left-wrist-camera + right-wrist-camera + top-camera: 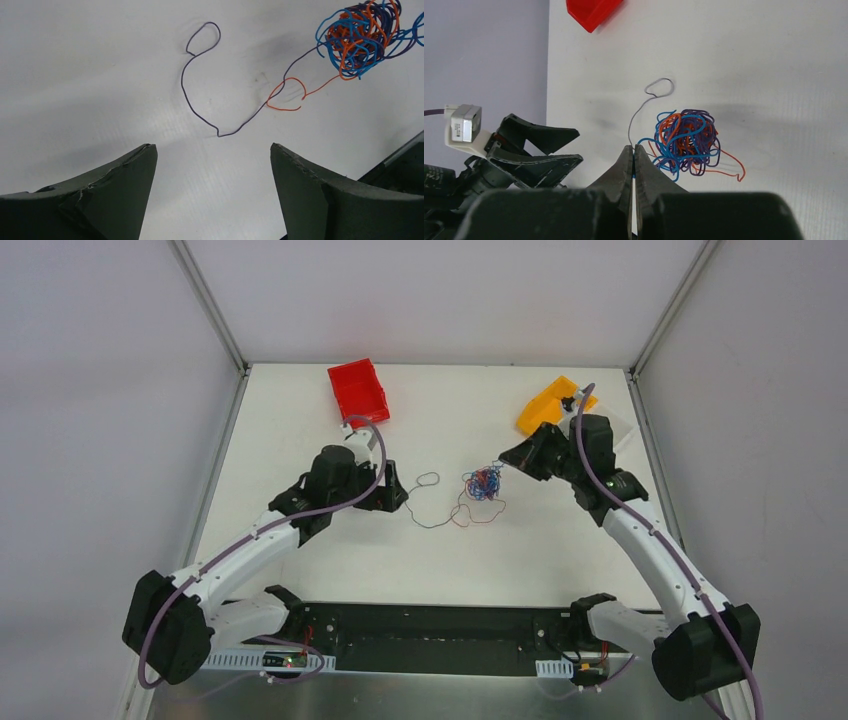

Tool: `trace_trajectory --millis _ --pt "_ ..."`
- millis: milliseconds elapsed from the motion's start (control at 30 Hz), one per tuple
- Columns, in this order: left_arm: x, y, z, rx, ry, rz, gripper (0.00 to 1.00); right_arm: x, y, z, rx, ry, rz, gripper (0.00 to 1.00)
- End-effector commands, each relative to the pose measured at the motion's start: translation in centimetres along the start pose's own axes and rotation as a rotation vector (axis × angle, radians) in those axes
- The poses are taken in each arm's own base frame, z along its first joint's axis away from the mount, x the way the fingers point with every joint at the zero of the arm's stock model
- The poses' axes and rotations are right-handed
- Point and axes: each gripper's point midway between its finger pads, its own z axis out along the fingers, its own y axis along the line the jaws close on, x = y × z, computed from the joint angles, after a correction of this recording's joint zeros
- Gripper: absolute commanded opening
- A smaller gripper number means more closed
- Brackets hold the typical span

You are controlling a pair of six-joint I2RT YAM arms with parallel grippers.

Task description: Untangle the cables

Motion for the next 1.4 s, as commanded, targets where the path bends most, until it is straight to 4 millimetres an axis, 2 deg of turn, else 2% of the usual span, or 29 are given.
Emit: trace_trajectory --millis 0,233,400,633,767,1067,1367 --pt "-4.1 -5.2 0.3 0.233 -0.142 0.139 0.85 -1.3 3.5 -1.3 -0.078 0.011 -0.03 0.0" --pt "-5.8 -9.0 0.6 0.417 -0.244 0.271 0.79 -2.8 6.5 -2.7 -0.141 -0.002 -0.043 0.0" --pt "-5.8 -11.3 1.1 0.515 -0.269 0.327 0.76 -3.5 7.9 -3.4 -0.174 -0.004 -0.038 0.0" --pt "-6.1 -12.4 2.2 0.574 -0.302 0.327 0.75 -4.5 10.0 -4.3 -0.229 -0.013 -0.032 0.0" --pt "-6.4 -13.3 2.8 0.621 -0.308 0.327 0.71 -4.9 11.1 -4.8 -0.261 -0.015 -0.024 0.0" --pt "-6.8 -15.8 2.8 0.738 -0.382 0.369 0.68 -6.1 13.4 -6.2 -0.326 -0.038 -0.009 0.0" --pt "-7.2 -16.8 3.4 0.761 -0.41 0.383 0.62 -6.5 14.9 -7.0 -0.375 -0.038 0.008 0.0"
